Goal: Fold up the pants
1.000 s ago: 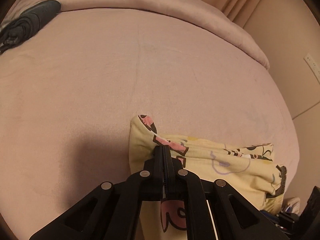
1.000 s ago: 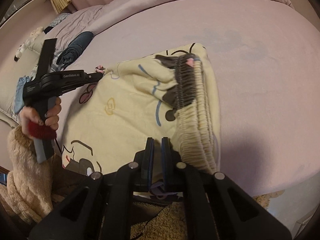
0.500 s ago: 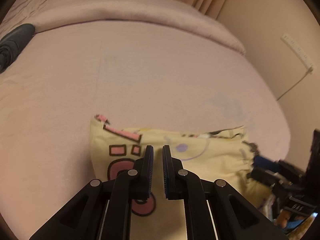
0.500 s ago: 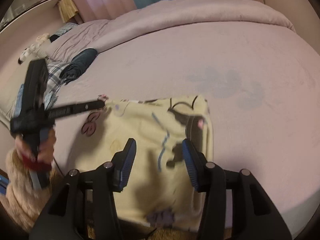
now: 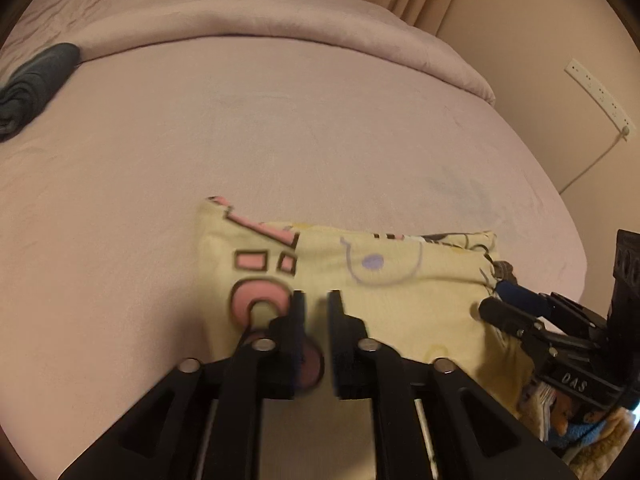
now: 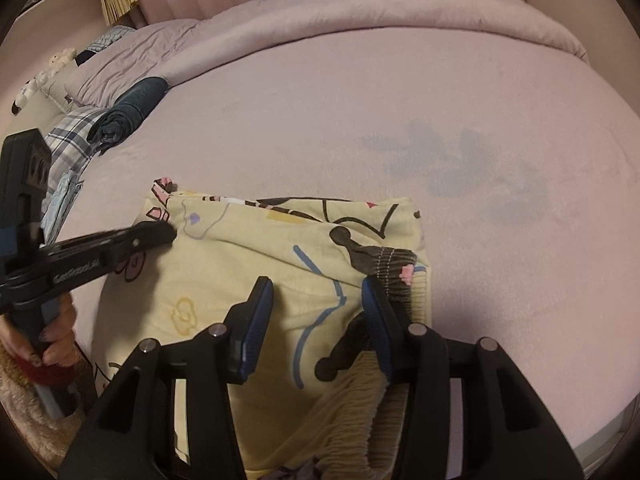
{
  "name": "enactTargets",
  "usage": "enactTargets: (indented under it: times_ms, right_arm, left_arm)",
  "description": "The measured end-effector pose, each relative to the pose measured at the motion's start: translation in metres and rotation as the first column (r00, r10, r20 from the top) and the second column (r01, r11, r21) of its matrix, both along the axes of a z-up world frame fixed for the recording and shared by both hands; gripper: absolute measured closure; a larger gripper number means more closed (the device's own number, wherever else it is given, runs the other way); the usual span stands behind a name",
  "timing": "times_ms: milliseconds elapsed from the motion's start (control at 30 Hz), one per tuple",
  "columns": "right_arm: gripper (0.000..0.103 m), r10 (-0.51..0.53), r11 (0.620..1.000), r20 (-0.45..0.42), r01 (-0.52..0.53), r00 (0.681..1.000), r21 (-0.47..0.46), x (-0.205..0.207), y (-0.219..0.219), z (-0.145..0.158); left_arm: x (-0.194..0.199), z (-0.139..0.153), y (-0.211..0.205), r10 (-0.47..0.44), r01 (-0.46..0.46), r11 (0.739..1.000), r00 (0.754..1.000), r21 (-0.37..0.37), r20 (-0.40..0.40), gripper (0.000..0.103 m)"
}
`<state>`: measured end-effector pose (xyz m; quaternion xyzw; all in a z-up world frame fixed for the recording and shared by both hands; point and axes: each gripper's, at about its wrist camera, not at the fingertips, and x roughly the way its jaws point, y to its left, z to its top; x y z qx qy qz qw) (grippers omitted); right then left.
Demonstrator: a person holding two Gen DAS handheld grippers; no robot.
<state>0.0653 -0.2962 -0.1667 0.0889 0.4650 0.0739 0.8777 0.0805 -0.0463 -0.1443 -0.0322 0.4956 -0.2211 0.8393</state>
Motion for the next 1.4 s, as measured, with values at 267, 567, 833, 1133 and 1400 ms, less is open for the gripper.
enactTargets:
  times_ms: [267,567,833,1133,1400]
  right_arm:
    - [0.020,-0.099,0.991,0.054,0.094,0.994,0.093,-0.040,-0.034,0.014]
    - [0.019,-0.086,0.980,-0.014,0.087,0.996,0.177,-0.047,-0.034,-0.016]
    - [0.018,-0.094,0.970,-0.021,0.096,0.995,0.224,-0.037,-0.025,-0.024]
    - [0.075,-0.159,0.968,-0.014,0.159,0.987,0.196,-0.031,-0.035,-0.024]
    - [0.085,-0.121,0.962,0.141,0.081,0.983,0.260,-0.040,-0.028,0.027]
  left_arm:
    - [-0.026,0.004,0.049,0.124,-0.124,0.992,0.992,-0.025,-0.004,0.042]
    - [-0.036,-0.024,0.051,0.113,-0.126,0.987,0.986,-0.102,-0.124,0.042]
    - [-0.033,-0.036,0.038,0.016,-0.048,0.973,0.989,-0.224,-0.144,0.045]
    - [-0.045,-0.035,0.029,0.050,-0.090,0.964,0.986,-0.249,-0.162,0.088]
    - [-0.045,0.030,0.017,-0.006,0.003,0.979,1.000,-0.203,-0.013,0.089]
